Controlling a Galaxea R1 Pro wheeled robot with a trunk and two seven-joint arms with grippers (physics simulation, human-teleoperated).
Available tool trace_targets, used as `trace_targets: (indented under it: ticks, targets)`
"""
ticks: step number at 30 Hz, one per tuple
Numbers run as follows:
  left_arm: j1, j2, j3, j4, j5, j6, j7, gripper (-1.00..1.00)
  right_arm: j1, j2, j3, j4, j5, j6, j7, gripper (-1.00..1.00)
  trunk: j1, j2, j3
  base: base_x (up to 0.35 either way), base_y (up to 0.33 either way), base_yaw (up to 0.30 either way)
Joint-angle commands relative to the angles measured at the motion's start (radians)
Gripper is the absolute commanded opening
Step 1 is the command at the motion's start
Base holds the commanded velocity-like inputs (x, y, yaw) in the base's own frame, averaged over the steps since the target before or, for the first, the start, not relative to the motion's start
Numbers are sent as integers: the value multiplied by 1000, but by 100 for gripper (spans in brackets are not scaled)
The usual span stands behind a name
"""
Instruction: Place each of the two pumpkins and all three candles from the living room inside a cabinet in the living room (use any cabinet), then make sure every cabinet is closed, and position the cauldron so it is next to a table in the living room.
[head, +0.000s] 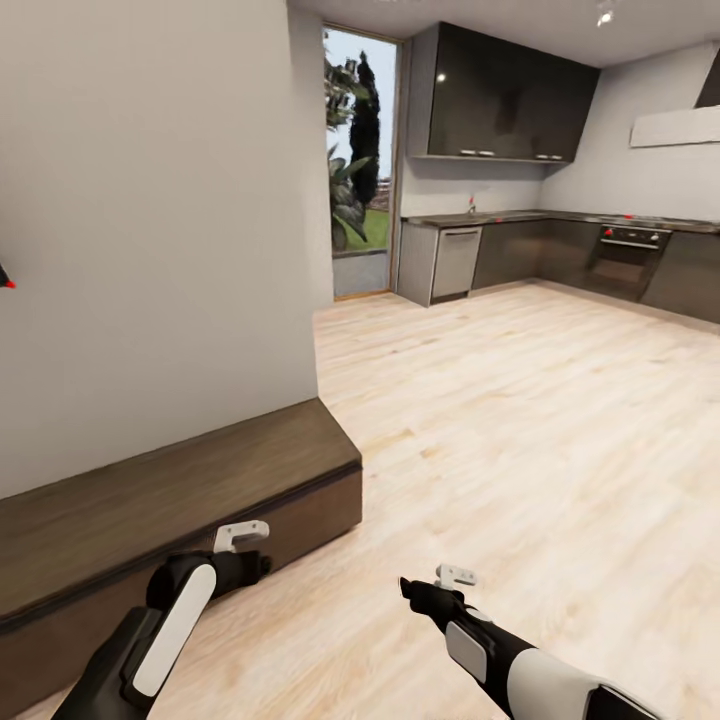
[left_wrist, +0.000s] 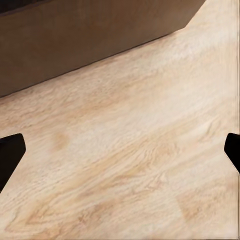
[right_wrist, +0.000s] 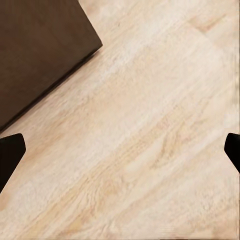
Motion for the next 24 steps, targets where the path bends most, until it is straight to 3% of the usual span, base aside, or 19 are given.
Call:
trace_targets:
  ticks: [1, 8, 12, 24]
  targets:
    - [0, 1, -2, -1, 10, 1, 10, 100, -1, 0, 8, 1, -11, -4, 0, 100, -4, 7, 2, 0, 0, -292]
    - [0, -3, -3, -1, 11, 1, 10, 100, -1, -1, 8, 2, -12, -4, 1, 100, -31, 56, 24, 0, 0, -292]
    - [0, -29, -5, -1, 5, 1, 12, 100, -1, -1, 8, 3, -11, -4, 1, 100, -46, 84, 37, 0, 0, -292]
    - [0, -34, -6, -1, 3, 1, 12, 100, -1, -1, 8, 2, -10, -4, 1, 100, -92, 168, 74, 0, 0, -292]
